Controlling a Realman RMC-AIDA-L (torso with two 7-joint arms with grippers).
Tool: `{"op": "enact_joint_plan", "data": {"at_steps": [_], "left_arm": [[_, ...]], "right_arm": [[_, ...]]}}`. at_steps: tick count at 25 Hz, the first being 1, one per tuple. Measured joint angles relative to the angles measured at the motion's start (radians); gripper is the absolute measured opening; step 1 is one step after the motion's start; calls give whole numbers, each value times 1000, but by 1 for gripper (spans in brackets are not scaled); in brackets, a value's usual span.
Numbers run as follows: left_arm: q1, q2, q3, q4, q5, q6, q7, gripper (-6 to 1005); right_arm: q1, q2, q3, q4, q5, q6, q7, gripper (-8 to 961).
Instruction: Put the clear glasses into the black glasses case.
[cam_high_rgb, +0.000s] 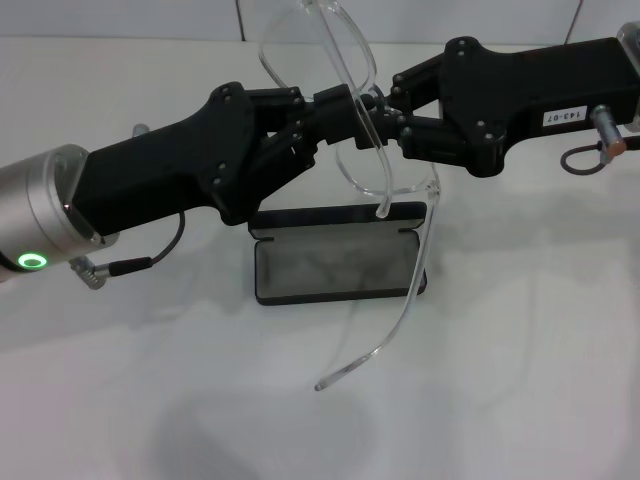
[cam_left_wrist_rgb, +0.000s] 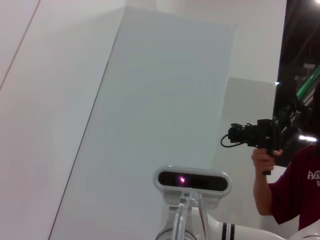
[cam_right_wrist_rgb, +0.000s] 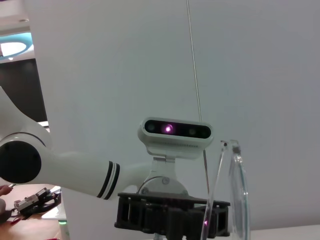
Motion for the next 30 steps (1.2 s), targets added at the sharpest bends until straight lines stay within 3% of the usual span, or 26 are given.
{"op": "enact_joint_plan", "data": {"at_steps": [19, 24, 30], "left_arm": [[7, 4, 2, 2, -1, 54, 2, 82], [16, 11, -2, 10, -4, 136, 14, 82], [36, 18, -1, 12, -26, 178, 20, 82]], "right_arm": [[-27, -3, -5, 1, 26, 9, -28, 120], [-69, -4, 88, 4, 54, 4, -46, 120], [-115, -19, 277, 65, 215, -145, -53, 121]]}}
